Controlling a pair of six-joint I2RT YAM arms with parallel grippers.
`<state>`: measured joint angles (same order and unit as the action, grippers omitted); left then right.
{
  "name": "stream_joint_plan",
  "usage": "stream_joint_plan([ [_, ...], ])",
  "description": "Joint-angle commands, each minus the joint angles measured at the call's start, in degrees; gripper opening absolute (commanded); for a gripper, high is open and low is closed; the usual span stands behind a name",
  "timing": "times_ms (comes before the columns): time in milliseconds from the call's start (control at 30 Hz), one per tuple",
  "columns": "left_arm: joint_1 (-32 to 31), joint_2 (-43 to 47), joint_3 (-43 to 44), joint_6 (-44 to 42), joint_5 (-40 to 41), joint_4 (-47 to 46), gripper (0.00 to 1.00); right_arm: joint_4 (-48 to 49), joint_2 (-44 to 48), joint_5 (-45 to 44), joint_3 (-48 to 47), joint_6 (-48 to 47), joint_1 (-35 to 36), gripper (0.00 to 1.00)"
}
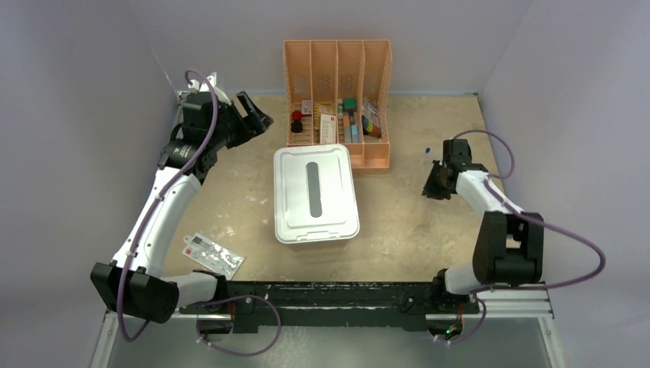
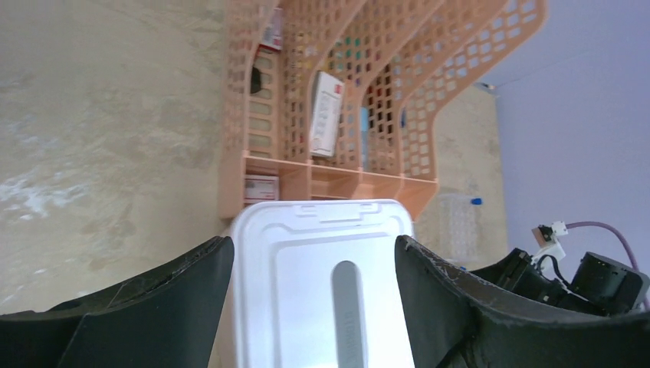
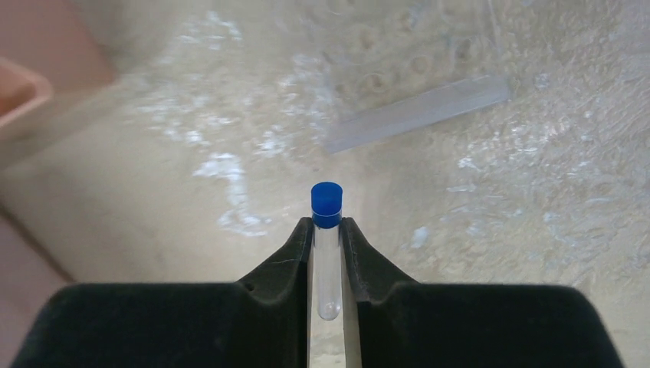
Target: Organize the chemistry lab equipment
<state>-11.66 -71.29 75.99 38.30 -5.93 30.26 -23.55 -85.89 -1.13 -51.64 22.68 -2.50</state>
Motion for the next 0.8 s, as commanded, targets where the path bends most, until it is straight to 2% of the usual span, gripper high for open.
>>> stream_joint_plan([
  [0,-5.5,1.1,-1.4,5.4,-2.1,-11.1,0.76,4.4,9.1,7.1,1.8,3.9,1.2,0.12],
  [200,-15.6,-2.8,-3.3,10.4,-2.5,-22.3,0.75,8.9,19.4,14.6,1.4,9.2,2.0,0.13],
  [400,-26.0,-12.1,-1.6,10.8,-2.3,-32.2,0.75,13.8,24.0,22.2,-2.1,16.5,2.1,0.13],
  [500,-29.2,-17.1,1.1,11.3,-1.7,-34.9,0.75,16.8,24.8,25.5,-3.3,20.7,2.1,0.13],
  [767,-34.8,-27.3,8.2,11.0,-8.7,-39.2,0.75,22.5,25.8,33.4,-4.8,29.8,2.0,0.13],
])
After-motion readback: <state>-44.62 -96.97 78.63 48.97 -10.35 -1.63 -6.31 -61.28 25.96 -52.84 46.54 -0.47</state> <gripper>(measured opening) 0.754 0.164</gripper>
